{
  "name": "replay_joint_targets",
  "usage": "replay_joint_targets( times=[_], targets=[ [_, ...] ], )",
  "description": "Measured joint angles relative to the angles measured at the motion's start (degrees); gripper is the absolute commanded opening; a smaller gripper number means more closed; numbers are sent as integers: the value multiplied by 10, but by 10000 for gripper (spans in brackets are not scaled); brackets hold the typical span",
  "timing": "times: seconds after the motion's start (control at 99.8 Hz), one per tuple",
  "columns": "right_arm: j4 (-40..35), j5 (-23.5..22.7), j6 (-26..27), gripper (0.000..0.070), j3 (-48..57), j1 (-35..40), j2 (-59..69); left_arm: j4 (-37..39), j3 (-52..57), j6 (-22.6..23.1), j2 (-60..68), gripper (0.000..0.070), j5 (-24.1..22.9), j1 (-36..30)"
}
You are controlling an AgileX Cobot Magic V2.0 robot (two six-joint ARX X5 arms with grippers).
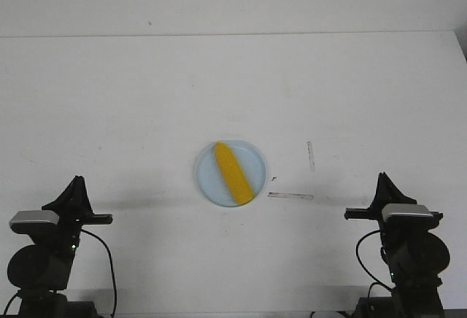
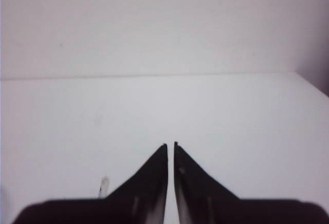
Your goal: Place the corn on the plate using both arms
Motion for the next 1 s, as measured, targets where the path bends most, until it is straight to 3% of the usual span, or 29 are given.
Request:
replay_joint_targets(
  times=[0.351,1.002],
  targets=[
    [-9,2,0,17,0,0,-69,0,0,0,0,1,0,0],
    [-9,2,0,17,0,0,-71,0,0,0,0,1,0,0]
  ],
)
